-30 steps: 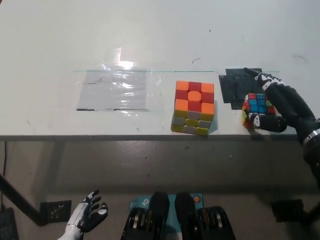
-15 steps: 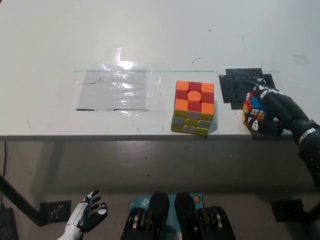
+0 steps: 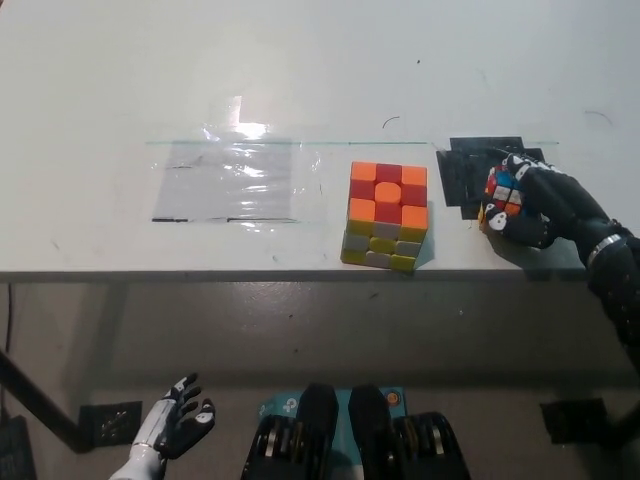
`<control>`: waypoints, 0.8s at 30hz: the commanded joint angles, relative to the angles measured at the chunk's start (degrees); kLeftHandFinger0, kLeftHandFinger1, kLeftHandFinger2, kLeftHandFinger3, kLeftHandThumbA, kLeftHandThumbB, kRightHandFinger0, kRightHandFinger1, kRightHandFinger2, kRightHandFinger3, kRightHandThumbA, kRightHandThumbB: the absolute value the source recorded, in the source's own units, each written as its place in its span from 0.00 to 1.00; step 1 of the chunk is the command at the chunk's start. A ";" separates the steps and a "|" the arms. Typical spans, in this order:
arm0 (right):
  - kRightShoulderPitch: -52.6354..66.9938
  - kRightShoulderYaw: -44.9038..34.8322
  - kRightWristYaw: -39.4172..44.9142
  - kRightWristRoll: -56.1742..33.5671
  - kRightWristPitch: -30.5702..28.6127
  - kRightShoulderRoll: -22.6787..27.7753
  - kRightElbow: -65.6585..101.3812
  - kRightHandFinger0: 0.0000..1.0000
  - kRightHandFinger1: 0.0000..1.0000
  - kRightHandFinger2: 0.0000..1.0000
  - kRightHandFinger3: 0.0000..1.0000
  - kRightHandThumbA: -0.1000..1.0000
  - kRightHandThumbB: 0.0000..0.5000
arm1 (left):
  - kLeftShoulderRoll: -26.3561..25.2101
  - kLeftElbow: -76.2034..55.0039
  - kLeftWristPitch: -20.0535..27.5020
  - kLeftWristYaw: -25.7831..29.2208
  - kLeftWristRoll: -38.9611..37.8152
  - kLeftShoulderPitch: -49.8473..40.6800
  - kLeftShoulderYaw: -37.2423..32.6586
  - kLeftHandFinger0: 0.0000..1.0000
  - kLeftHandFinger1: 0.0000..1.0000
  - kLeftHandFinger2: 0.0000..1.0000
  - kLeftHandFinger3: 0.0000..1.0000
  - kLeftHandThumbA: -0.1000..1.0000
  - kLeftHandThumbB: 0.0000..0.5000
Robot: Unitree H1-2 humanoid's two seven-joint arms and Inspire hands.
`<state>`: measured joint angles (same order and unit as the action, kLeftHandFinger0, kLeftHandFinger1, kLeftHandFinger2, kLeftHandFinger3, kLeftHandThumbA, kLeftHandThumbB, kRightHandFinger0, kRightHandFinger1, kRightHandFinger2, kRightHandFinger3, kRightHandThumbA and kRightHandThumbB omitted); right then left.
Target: The robot uses its right hand to pick up the small cube kept on the middle on the desk and place it on the bigger cube kept next to it
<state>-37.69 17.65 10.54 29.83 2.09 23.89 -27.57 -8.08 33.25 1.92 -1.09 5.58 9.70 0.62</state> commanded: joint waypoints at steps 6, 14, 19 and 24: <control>-0.69 3.20 3.29 0.97 -2.88 0.51 -2.73 0.89 1.00 1.00 1.00 0.53 0.93 | -0.96 -0.25 2.06 0.24 -0.61 2.57 0.43 1.00 1.00 1.00 1.00 0.36 0.50; -0.93 7.32 -6.15 7.99 -7.23 0.92 -4.36 0.14 0.18 0.44 1.00 0.34 0.57 | -1.57 -0.20 1.41 0.59 0.58 3.89 -0.21 1.00 1.00 1.00 1.00 0.40 0.52; -1.59 9.65 -15.30 13.00 -11.16 0.85 -6.06 0.00 0.00 0.24 1.00 0.12 0.14 | -1.63 -0.34 1.01 0.38 0.22 4.15 -0.07 1.00 1.00 1.00 1.00 0.38 0.51; -2.58 12.40 -25.80 19.13 -11.68 0.51 -8.31 0.00 0.03 0.04 1.00 0.00 0.00 | -1.65 -0.74 0.59 0.46 0.35 4.17 -0.11 1.00 1.00 1.00 1.00 0.37 0.51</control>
<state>-39.41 27.40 -5.80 40.53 -7.40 24.37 -33.60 -8.76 33.71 1.85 -1.11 5.63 12.47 0.60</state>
